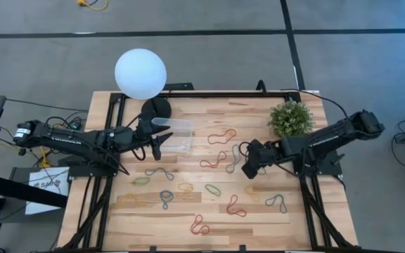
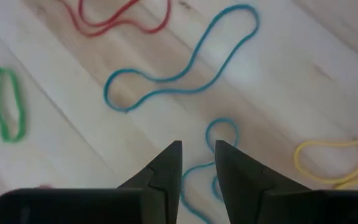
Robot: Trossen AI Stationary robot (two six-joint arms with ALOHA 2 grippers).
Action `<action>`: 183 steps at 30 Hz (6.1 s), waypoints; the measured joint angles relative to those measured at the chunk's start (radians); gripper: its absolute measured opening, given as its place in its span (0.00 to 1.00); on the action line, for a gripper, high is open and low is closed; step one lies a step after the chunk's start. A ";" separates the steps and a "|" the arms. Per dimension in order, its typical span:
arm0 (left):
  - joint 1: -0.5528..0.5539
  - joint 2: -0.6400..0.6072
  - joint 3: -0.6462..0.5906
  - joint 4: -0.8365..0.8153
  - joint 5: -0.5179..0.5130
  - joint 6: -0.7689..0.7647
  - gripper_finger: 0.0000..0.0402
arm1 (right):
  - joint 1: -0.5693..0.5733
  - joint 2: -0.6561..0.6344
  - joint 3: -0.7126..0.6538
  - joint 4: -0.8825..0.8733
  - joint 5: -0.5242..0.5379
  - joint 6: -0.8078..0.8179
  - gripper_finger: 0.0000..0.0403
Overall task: Pick and place rubber bands into bin
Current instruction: Put the blue rubber band into the transparent container
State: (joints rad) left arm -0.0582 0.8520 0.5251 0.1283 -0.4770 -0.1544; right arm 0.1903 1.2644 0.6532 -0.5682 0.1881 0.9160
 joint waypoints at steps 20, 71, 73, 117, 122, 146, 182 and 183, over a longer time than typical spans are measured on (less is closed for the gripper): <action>0.000 0.000 0.000 -0.071 0.006 -0.043 0.31 | -0.046 0.000 -0.011 -0.102 -0.007 0.047 0.23; 0.001 0.000 0.000 -0.076 -0.002 -0.041 0.31 | -0.066 0.229 0.012 0.023 -0.073 0.078 0.23; 0.001 0.000 0.000 -0.077 -0.002 -0.041 0.31 | -0.068 0.227 0.012 0.024 -0.080 0.079 0.23; 0.001 0.000 0.000 -0.077 -0.002 -0.043 0.31 | -0.087 0.187 0.012 0.138 -0.052 0.022 0.23; 0.001 0.000 0.000 -0.077 -0.002 -0.043 0.31 | -0.093 0.187 0.013 0.067 -0.008 0.077 0.23; 0.001 0.000 0.000 -0.077 -0.002 -0.048 0.31 | -0.095 0.197 0.013 0.062 -0.030 0.054 0.23; 0.001 0.000 0.000 -0.087 -0.002 -0.052 0.31 | -0.072 0.252 0.010 0.130 0.047 0.034 0.02; 0.001 0.000 0.000 -0.087 -0.002 -0.052 0.31 | -0.071 0.251 0.011 0.167 0.058 0.030 0.03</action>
State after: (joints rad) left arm -0.0574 0.8524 0.5247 0.0410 -0.4786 -0.2066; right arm 0.1191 1.5156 0.6647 -0.4009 0.2460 0.9462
